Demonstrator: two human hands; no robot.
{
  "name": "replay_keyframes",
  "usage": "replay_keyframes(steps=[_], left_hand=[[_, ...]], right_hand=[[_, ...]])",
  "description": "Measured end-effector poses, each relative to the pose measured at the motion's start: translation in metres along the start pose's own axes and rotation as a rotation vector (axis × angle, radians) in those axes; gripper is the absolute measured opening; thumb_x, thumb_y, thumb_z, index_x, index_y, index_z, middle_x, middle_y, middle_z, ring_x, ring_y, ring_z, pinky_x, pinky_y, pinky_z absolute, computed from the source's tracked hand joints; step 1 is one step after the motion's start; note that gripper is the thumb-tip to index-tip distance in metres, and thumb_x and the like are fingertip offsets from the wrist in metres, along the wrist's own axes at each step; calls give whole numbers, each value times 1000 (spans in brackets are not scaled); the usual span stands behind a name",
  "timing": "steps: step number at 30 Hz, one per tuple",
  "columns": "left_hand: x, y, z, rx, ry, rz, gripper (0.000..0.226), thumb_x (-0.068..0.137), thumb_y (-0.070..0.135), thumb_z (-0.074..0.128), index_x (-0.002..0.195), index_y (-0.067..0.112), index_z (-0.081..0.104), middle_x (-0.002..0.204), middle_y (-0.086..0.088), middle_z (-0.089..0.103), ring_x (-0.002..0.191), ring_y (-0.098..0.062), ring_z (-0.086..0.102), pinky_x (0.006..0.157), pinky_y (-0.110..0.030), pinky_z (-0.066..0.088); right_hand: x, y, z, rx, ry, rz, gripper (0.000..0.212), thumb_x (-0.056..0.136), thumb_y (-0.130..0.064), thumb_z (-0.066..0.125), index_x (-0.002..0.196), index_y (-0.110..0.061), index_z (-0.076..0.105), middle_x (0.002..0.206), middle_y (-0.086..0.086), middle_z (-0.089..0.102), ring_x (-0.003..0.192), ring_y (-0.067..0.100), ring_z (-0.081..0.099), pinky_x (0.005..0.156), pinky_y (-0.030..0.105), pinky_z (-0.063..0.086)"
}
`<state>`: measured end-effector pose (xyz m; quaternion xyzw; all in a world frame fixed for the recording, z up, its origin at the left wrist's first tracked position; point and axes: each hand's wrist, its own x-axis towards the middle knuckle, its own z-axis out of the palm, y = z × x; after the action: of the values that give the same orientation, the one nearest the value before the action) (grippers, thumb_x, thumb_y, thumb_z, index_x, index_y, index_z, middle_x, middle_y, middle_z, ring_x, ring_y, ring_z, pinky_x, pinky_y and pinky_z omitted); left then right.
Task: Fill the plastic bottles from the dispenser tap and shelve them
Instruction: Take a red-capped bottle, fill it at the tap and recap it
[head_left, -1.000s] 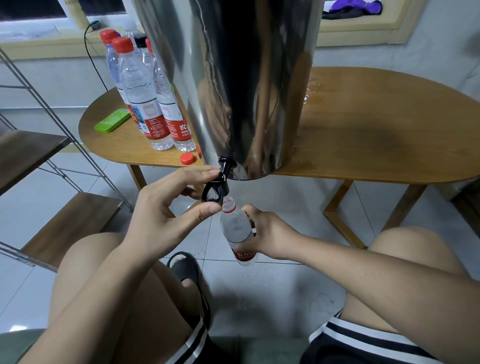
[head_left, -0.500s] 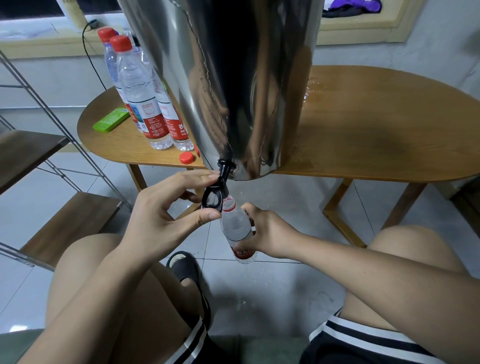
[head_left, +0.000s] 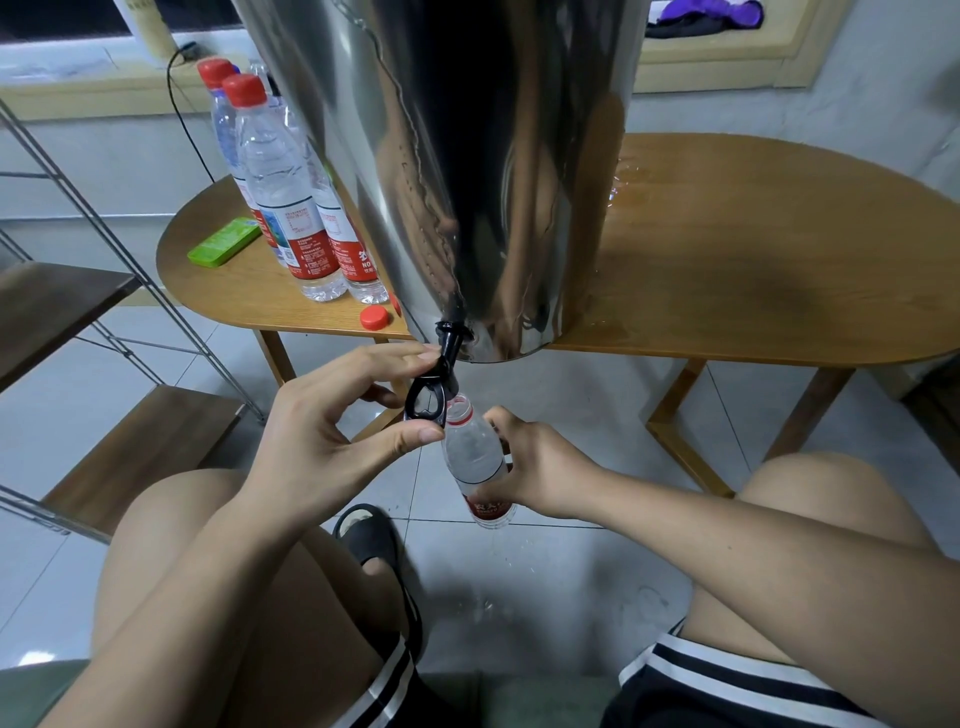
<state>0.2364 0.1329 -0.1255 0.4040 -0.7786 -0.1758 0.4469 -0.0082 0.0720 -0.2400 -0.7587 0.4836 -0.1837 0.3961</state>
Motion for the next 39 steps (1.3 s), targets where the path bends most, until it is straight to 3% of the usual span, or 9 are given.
replay_keyframes(steps=[10,17,29,39], left_hand=[[0,0,0,7,1,-3,49,90,38,85,132,15,73,139,7,73,132,-18,69,91,-42,63],[0,0,-1,18,-6,-9,49,90,40,84,132,18,73,139,9,73,130,-16,69,91,-45,64],[0,-1,-2,7,-21,-12,49,89,42,85,133,24,71,140,10,72,132,-16,68,90,-48,65],[-1,1,-2,-10,-25,-1,48,89,42,85,133,29,70,140,12,73,132,-16,69,92,-43,64]], right_hand=[[0,-2,-1,-11,3,-6,60,76,-43,93,115,-30,50,101,-7,72,92,16,68,74,32,52],[1,0,0,-12,-4,9,62,72,-47,92,114,-30,50,100,-5,73,95,20,71,83,47,60],[0,-1,0,-13,-4,17,62,72,-47,92,116,-30,51,100,-4,74,95,20,71,83,46,61],[-1,-3,0,0,1,16,62,75,-44,93,118,-29,52,103,-4,73,96,20,70,88,46,60]])
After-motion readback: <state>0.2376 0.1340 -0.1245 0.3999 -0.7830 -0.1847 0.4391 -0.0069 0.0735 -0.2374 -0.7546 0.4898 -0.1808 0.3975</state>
